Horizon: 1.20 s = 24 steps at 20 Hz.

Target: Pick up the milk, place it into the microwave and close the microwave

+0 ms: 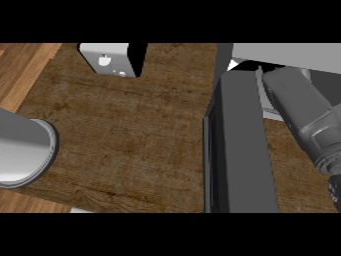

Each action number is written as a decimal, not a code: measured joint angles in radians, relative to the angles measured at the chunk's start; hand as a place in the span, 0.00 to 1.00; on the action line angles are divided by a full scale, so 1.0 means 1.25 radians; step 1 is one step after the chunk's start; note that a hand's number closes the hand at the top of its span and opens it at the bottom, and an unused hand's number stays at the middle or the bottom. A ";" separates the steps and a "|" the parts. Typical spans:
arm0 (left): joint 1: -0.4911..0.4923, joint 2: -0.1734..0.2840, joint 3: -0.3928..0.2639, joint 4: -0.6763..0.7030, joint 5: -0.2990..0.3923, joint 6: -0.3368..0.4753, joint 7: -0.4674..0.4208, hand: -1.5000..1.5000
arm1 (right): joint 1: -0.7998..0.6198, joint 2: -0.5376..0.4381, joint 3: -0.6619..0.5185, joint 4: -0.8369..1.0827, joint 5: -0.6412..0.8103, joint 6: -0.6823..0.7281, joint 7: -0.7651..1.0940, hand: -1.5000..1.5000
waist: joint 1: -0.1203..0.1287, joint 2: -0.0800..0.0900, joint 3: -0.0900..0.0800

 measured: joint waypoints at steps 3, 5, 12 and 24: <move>0.004 -0.002 -0.004 0.012 -0.003 -0.004 0.002 0.00 | 0.003 0.015 -0.010 -0.004 -0.006 -0.002 -0.013 0.00 | -0.009 -0.003 0.000; 0.007 -0.007 -0.008 0.017 -0.004 -0.007 0.000 0.00 | 0.008 0.020 -0.020 -0.007 -0.013 -0.009 -0.022 0.00 | -0.015 -0.004 0.000; 0.017 -0.030 -0.039 0.033 -0.036 -0.013 0.001 0.00 | 0.023 0.033 -0.039 -0.012 -0.026 -0.021 -0.046 0.00 | -0.040 -0.012 0.000; 0.015 -0.079 -0.153 0.066 -0.121 -0.078 -0.032 0.00 | 0.097 -0.011 -0.086 -0.020 -0.076 0.155 -0.106 0.00 | -0.089 -0.034 -0.002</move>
